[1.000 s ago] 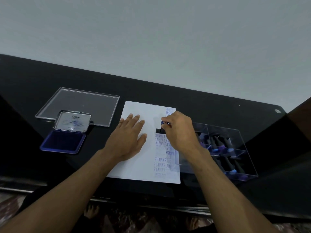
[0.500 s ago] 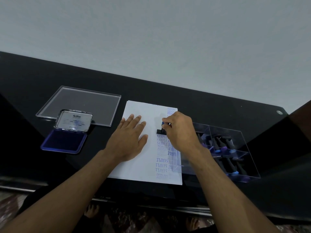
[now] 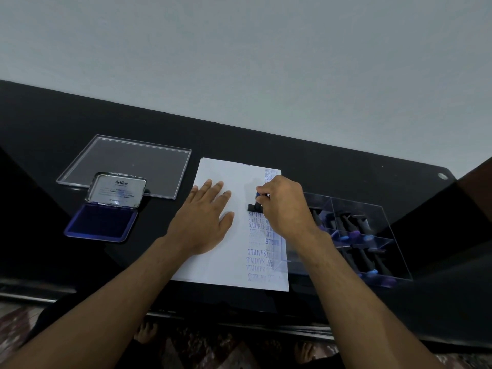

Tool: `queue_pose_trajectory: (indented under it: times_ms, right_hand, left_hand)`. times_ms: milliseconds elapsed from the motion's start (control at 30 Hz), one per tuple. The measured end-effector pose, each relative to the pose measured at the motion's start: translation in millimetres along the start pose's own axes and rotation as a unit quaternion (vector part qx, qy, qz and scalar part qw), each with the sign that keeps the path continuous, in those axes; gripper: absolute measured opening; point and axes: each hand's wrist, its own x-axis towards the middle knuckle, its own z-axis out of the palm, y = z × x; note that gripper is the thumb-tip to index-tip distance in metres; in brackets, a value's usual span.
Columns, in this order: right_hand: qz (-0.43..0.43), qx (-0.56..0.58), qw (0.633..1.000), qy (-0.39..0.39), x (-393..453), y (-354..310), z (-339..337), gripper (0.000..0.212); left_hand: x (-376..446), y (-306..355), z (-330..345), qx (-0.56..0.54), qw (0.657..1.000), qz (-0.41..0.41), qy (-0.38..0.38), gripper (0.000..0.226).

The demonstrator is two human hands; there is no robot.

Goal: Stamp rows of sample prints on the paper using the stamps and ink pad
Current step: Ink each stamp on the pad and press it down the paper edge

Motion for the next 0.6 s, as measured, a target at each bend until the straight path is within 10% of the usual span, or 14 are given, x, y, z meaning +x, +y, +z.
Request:
queue_pose_trajectory:
  times_ms: [600]
  right_hand:
    - [0.016,0.043,0.998,0.031,1.2,2.4,2.3,0.016]
  left_hand:
    - [-0.2,-2.3,3.6,0.006,1.0,0.005,0.013,0.078]
